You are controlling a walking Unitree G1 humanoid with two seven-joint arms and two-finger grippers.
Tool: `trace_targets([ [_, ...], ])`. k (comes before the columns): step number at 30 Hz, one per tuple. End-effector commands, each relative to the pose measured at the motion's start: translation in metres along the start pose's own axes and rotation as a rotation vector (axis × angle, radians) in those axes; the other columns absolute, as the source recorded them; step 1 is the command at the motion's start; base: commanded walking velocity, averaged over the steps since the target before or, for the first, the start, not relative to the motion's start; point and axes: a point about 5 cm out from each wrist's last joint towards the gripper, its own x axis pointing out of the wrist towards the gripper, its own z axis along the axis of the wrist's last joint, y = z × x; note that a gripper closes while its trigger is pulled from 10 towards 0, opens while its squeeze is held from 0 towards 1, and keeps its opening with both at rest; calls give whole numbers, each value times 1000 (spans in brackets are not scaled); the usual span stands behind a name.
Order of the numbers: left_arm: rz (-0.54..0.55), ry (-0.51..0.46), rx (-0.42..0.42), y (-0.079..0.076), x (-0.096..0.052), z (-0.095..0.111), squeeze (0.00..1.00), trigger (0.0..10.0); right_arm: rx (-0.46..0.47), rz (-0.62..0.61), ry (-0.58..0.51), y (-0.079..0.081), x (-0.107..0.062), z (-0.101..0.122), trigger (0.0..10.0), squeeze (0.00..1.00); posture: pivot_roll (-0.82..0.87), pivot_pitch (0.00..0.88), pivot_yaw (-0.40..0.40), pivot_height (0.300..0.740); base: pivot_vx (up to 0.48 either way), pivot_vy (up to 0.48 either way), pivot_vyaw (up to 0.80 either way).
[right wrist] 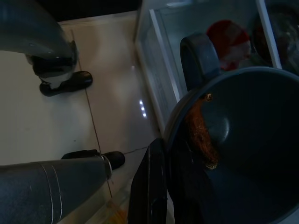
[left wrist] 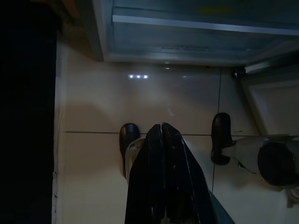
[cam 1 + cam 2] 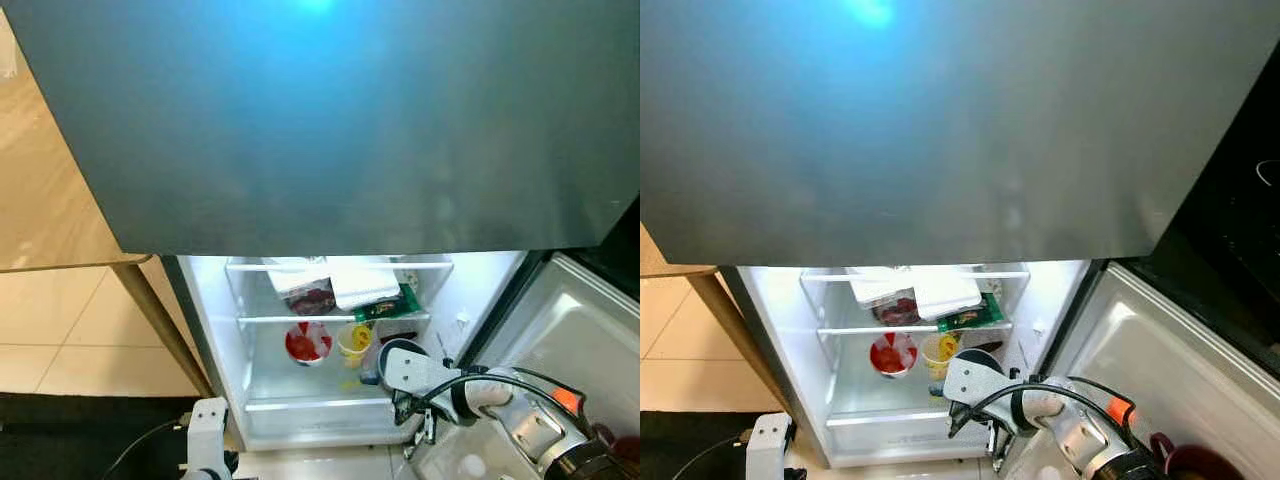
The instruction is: Restocking fridge
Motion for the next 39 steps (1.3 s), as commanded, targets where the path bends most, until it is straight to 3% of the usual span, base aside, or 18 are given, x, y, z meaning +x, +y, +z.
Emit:
trace_targets([
  [1, 18, 14, -1, 4, -1, -2, 0, 10000, -16, 11, -17, 0, -1, 3, 10000, 0, -59, 0, -43, 740, 0, 0, 0],
  [13, 62, 22, 6, 8, -2, -4, 0, 10000, -57, 65, -136, 2, 7, 32, 10000, 0, -42, 0, -47, 740, 0, 0, 131],
  [30, 68, 31, 3, 11, -4, -7, 0, 10000, -58, 76, -42, 4, 5, 12, 10000, 0, -39, 0, -46, 740, 0, 0, 749],
  [39, 65, 33, 8, 11, -4, -8, 0, 10000, -62, 24, 7, 1, 6, 7, 10000, 0, -45, 0, -44, 740, 0, 0, 0],
])
